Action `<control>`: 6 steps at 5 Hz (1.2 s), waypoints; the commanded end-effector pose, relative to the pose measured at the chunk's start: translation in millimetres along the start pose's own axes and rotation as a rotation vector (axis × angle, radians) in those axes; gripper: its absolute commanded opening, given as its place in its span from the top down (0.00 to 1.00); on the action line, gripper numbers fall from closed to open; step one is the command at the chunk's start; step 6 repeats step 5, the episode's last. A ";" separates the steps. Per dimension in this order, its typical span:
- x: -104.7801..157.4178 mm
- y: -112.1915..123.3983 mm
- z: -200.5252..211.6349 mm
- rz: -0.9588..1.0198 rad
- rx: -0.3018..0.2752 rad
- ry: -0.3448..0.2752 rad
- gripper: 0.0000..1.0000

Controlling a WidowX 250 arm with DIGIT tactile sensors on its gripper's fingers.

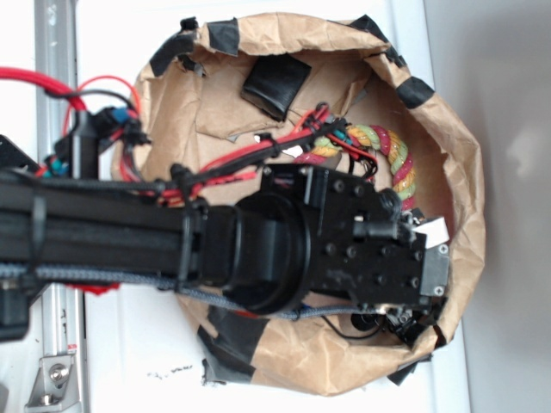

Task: Grab the multicolored rope.

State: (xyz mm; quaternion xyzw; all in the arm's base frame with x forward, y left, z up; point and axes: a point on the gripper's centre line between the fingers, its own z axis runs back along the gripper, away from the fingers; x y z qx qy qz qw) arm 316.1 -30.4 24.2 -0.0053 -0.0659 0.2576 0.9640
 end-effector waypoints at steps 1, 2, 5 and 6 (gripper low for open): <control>33.6 33.0 68.1 -0.150 -0.078 -0.100 1.00; 29.7 56.0 118.8 -0.345 -0.182 -0.115 1.00; 8.8 55.7 161.3 -0.428 -0.018 0.021 1.00; 8.8 55.7 161.3 -0.428 -0.018 0.021 1.00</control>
